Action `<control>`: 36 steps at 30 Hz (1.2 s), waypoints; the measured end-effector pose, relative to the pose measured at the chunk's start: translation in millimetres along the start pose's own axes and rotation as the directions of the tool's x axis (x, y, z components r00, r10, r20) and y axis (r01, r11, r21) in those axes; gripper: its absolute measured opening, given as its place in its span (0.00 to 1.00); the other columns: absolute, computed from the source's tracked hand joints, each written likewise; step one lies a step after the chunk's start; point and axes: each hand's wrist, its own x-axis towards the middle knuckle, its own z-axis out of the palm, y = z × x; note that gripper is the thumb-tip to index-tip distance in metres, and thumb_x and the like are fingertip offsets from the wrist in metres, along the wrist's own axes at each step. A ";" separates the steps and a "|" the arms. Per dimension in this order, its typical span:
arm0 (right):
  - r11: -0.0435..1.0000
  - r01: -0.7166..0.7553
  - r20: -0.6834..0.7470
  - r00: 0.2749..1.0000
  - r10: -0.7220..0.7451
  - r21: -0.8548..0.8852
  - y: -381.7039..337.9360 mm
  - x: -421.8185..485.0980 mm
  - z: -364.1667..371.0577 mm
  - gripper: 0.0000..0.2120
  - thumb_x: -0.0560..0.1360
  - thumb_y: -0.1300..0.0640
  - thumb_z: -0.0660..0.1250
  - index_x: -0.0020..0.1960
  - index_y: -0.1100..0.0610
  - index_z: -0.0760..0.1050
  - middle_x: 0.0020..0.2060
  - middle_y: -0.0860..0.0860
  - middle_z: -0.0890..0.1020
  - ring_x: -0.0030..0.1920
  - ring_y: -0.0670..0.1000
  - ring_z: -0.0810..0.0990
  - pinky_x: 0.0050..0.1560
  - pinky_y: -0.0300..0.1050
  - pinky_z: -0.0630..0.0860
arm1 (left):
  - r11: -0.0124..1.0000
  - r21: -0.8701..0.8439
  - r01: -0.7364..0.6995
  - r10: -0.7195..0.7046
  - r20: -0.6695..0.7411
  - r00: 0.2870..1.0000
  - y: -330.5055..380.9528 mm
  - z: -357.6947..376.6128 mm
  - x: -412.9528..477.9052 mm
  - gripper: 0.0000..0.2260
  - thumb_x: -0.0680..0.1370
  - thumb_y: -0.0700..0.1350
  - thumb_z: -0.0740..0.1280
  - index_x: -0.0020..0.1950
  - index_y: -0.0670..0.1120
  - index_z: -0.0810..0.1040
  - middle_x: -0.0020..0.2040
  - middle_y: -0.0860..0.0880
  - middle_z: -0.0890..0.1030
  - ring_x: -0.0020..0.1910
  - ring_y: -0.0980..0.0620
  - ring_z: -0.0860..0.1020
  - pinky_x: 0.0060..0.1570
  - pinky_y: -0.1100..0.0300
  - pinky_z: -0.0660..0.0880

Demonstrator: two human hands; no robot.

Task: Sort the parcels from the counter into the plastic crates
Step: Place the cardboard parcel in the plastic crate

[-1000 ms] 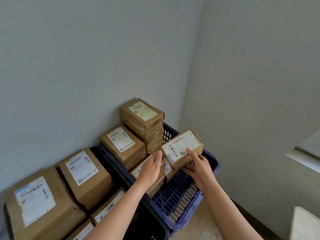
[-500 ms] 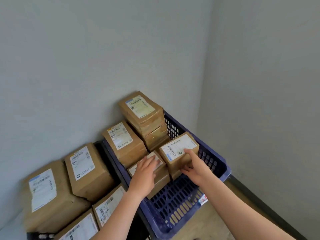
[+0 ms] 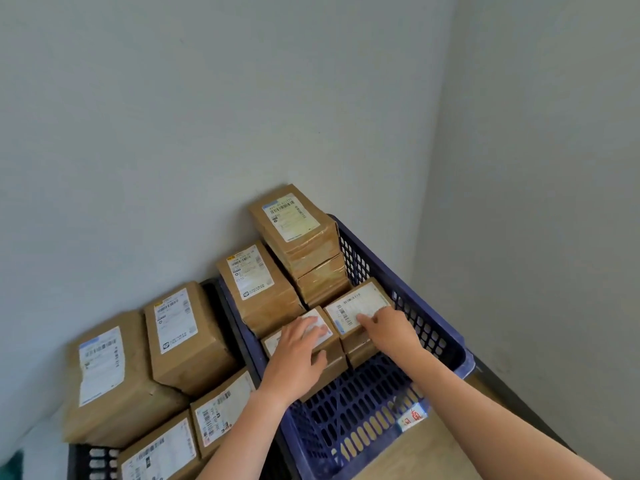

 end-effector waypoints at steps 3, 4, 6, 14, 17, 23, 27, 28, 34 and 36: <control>0.885 0.361 -0.119 0.905 -0.409 -0.295 -1.8 -9.8 -6.2 0.14 0.86 0.56 0.59 0.67 0.58 0.78 0.62 0.53 0.82 0.59 0.53 0.80 0.57 0.47 0.77 | 0.997 0.070 0.017 -0.011 -0.083 0.996 5.8 6.5 -1.1 0.19 0.86 0.50 0.61 0.77 0.55 0.71 0.76 0.55 0.64 0.75 0.53 0.58 0.75 0.56 0.64; 0.814 0.447 -0.068 0.861 -0.504 -0.371 -3.0 -12.1 -5.4 0.17 0.85 0.60 0.59 0.72 0.58 0.76 0.69 0.53 0.79 0.67 0.55 0.77 0.65 0.48 0.74 | 0.994 0.103 0.024 -0.013 -0.110 0.994 7.3 8.8 -1.6 0.18 0.85 0.49 0.61 0.76 0.55 0.72 0.74 0.55 0.65 0.73 0.52 0.60 0.74 0.55 0.66; 0.726 0.514 0.054 0.831 -0.554 -0.456 -3.3 -14.5 -0.1 0.22 0.83 0.63 0.60 0.77 0.58 0.70 0.77 0.53 0.71 0.76 0.56 0.69 0.74 0.50 0.67 | 0.992 0.123 0.035 -0.017 -0.144 0.989 9.5 11.4 -1.2 0.17 0.85 0.48 0.61 0.75 0.55 0.73 0.72 0.55 0.67 0.71 0.51 0.63 0.72 0.53 0.68; 0.736 0.487 0.108 0.860 -0.499 -0.470 10.4 -6.4 15.2 0.29 0.82 0.65 0.62 0.82 0.56 0.63 0.83 0.50 0.62 0.83 0.53 0.58 0.77 0.48 0.68 | 0.989 0.135 0.068 -0.039 -0.205 0.978 11.8 18.8 3.9 0.16 0.84 0.48 0.60 0.71 0.54 0.75 0.69 0.55 0.69 0.67 0.50 0.65 0.69 0.54 0.69; 0.718 0.487 0.111 0.856 -0.504 -0.497 9.0 -6.5 17.1 0.25 0.81 0.64 0.62 0.78 0.55 0.69 0.79 0.50 0.68 0.79 0.53 0.65 0.74 0.48 0.71 | 0.986 0.143 0.091 -0.063 -0.189 0.980 11.9 21.1 0.5 0.15 0.84 0.48 0.59 0.70 0.54 0.74 0.69 0.55 0.68 0.67 0.50 0.65 0.68 0.53 0.69; 0.747 0.483 0.144 0.869 -0.474 -0.458 -3.0 1.5 -3.3 0.23 0.83 0.60 0.59 0.77 0.54 0.71 0.76 0.50 0.72 0.73 0.53 0.72 0.72 0.49 0.71 | 0.991 0.097 0.096 -0.081 -0.150 0.985 18.6 11.9 3.7 0.15 0.83 0.47 0.59 0.71 0.54 0.71 0.69 0.57 0.68 0.69 0.51 0.65 0.68 0.55 0.68; 0.890 0.442 -0.035 0.897 -0.441 0.110 -19.0 -27.1 -21.1 0.22 0.87 0.51 0.60 0.80 0.50 0.68 0.74 0.43 0.73 0.74 0.43 0.70 0.71 0.34 0.66 | 0.969 -0.238 0.073 -0.125 -0.211 0.969 35.8 -8.8 -2.1 0.15 0.86 0.53 0.60 0.74 0.57 0.69 0.71 0.61 0.69 0.74 0.62 0.63 0.70 0.65 0.63; 0.854 0.433 -0.074 0.899 -0.432 0.289 -23.5 -37.6 -26.6 0.21 0.87 0.49 0.60 0.79 0.47 0.68 0.73 0.38 0.73 0.72 0.39 0.71 0.71 0.32 0.66 | 0.920 -0.386 0.064 -0.168 -0.242 0.956 43.3 -16.5 -4.7 0.16 0.86 0.54 0.61 0.75 0.59 0.69 0.72 0.64 0.69 0.74 0.66 0.63 0.70 0.66 0.61; 0.606 0.412 -0.195 0.899 -0.392 0.681 -28.0 -79.7 -45.9 0.24 0.81 0.33 0.55 0.75 0.37 0.71 0.68 0.31 0.78 0.70 0.35 0.74 0.69 0.37 0.67 | 0.537 -0.833 -0.135 -0.361 -0.371 0.856 69.2 -42.3 -27.5 0.16 0.86 0.55 0.58 0.74 0.58 0.74 0.71 0.64 0.76 0.73 0.65 0.71 0.72 0.62 0.66; 0.602 0.403 -0.189 0.902 -0.388 0.689 -24.8 -78.2 -45.8 0.27 0.80 0.32 0.54 0.75 0.39 0.71 0.69 0.33 0.78 0.71 0.37 0.75 0.74 0.44 0.68 | 0.523 -0.841 -0.139 -0.370 -0.371 0.852 65.9 -42.4 -33.4 0.20 0.83 0.56 0.57 0.74 0.57 0.74 0.70 0.64 0.77 0.73 0.64 0.71 0.74 0.59 0.66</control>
